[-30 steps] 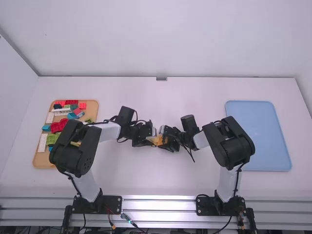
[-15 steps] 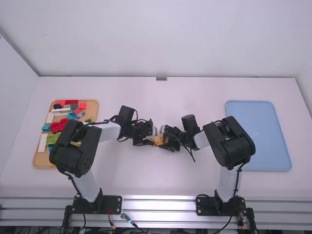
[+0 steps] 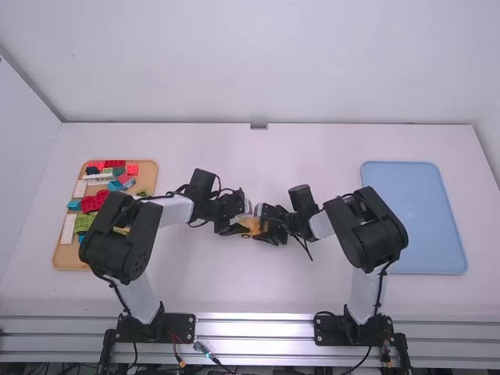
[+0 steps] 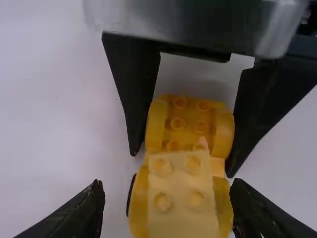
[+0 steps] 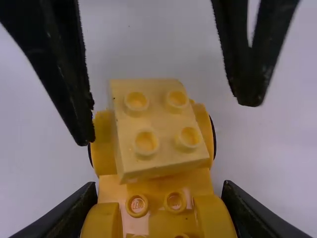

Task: Assemble lego blocks to make yellow taxi

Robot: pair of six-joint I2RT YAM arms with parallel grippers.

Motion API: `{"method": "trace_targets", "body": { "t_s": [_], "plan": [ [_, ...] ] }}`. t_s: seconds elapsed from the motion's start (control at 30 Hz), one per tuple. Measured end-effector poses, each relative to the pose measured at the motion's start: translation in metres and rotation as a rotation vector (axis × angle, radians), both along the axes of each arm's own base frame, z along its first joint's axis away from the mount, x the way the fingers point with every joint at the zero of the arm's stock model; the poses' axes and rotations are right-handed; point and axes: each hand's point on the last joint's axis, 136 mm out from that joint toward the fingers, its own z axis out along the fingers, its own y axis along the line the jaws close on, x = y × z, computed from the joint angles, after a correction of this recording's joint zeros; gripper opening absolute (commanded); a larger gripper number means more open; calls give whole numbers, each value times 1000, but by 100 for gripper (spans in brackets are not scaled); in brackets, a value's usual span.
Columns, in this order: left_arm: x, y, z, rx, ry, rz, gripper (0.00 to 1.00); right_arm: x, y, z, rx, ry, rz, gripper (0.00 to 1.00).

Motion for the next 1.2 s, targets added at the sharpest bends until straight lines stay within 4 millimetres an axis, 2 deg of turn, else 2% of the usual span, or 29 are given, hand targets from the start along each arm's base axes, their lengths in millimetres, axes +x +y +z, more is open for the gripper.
{"method": "trace_targets", "body": {
  "t_s": [0.1, 0.33, 0.4, 0.73, 0.83, 0.93, 1.2],
  "plan": [
    [-1, 0, 0, 0, 4, 0, 58, -1, 0, 0, -6, 8, 8, 61],
    [-4, 1, -2, 4, 42, 14, 58, -1, 0, 0, -16, 9, 25, 61],
    [-5, 1, -2, 4, 46, 17, 54, -1, 1, 0, -16, 6, 26, 61],
    [-5, 1, -3, 3, 67, 31, 55, -1, 1, 0, -14, 4, 30, 61],
    [-5, 1, -3, 2, 67, 32, 53, -1, 1, 0, -15, 4, 29, 61],
    [-5, 1, -3, 2, 68, 34, 44, -1, 1, 0, -15, 5, 29, 61],
    [-8, 2, -4, 6, 87, 33, 38, -1, 1, 0, -14, 3, 31, 61]
  ]
}}
